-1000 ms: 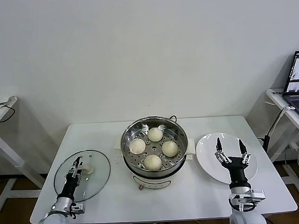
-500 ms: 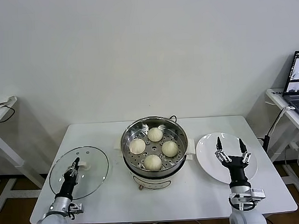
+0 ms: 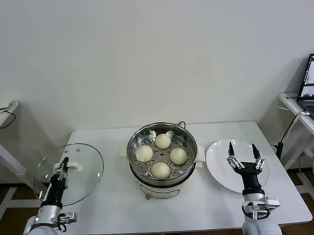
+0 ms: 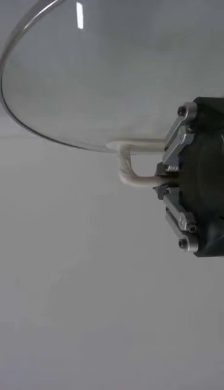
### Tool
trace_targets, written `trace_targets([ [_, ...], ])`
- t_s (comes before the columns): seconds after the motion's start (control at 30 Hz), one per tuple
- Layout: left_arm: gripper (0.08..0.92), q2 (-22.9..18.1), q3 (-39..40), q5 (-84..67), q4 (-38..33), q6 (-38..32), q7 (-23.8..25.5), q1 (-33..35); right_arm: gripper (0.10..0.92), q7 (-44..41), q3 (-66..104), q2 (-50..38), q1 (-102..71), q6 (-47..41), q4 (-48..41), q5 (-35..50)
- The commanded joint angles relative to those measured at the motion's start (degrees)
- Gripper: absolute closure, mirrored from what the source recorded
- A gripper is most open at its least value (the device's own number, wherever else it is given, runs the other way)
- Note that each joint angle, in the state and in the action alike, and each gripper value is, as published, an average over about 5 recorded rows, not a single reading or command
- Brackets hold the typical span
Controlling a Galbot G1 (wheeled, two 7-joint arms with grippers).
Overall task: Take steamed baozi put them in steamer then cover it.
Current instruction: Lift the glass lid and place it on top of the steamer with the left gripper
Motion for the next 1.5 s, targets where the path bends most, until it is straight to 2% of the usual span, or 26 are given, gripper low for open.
trace_targets([
  [0.03,0.814,6.3,6.2,-6.8,-23.0,15.5,12.8,6.0,0.203,-0.1,-0.2,0.1,0.1,0.0,-0.2,0.0],
  [0.33,0.814,11.7,23.0,-5.0,-26.2,28.7,18.1,0.7,0.203,-0.2,0.4,0.7,-0.2,0.4,-0.5,-0.3],
  [0.57,0.814,13.0,33.8,-1.5,-25.7,34.1,21.3,-7.5,0.203,-0.2,1.3,1.6,-0.5,0.6,-0.6,-0.9],
  [0.9,0.814,10.8,46.5,2.0,-21.1,40.2,24.3,-15.6,0.203,-0.1,1.7,2.8,-1.1,0.9,-0.9,-2.2],
  [1.13,0.814,7.0,51.7,3.5,-17.0,43.8,25.5,-20.0,0.203,-0.1,1.9,3.3,-1.1,1.0,-1.6,-2.8],
  [1.5,0.814,1.7,55.8,6.1,-11.4,45.1,25.9,-24.1,0.203,-0.2,2.3,3.2,-0.7,1.0,-2.8,-3.0],
])
